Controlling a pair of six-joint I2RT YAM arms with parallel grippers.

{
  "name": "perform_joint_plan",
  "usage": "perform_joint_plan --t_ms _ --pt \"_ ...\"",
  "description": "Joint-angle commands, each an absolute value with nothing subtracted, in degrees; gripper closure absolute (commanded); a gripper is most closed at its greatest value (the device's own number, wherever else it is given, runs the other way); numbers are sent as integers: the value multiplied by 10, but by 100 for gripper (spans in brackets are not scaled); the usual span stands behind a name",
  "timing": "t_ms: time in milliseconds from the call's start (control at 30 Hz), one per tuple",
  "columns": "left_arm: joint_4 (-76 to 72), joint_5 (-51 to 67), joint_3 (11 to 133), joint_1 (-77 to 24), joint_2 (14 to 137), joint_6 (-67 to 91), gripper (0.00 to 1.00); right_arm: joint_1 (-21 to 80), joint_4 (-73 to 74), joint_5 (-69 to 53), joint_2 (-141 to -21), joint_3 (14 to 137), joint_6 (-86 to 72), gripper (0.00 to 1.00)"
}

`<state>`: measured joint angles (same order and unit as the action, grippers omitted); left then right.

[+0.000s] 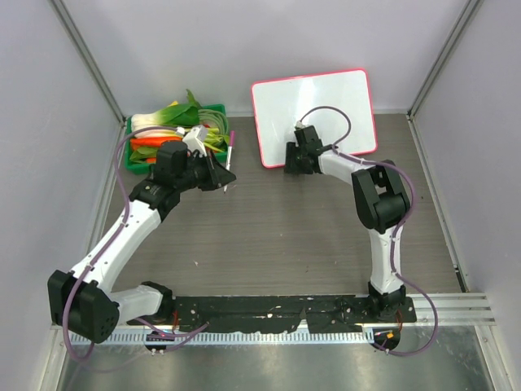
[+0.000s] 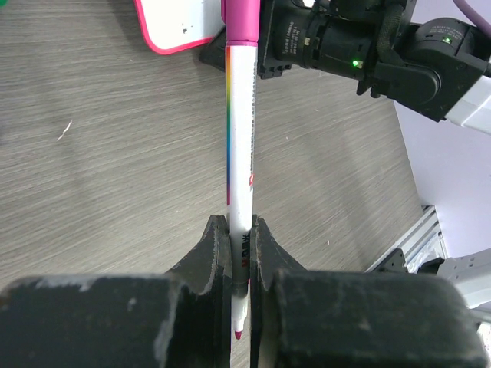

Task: Write a sentence on the whiteboard
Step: Move the whiteboard to the center of the board.

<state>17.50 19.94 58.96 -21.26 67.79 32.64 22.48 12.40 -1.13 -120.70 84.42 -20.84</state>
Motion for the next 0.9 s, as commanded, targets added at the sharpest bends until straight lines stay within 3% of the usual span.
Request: perform_joint_plan --t_ms 0,67,300,433,867 --pt "170 195 612 -210 680 316 99 245 183 83 -1247 892 -199 48" --pt "171 196 610 -210 680 316 99 249 200 111 -1260 912 -195 49" --pt "168 198 603 -209 679 319 99 253 201 102 -1271 923 -178 83" --pt "173 196 602 -209 679 316 99 258 203 102 -1260 906 -177 97" --pt "172 206 581 -209 650 327 100 275 192 109 -1116 725 -210 98"
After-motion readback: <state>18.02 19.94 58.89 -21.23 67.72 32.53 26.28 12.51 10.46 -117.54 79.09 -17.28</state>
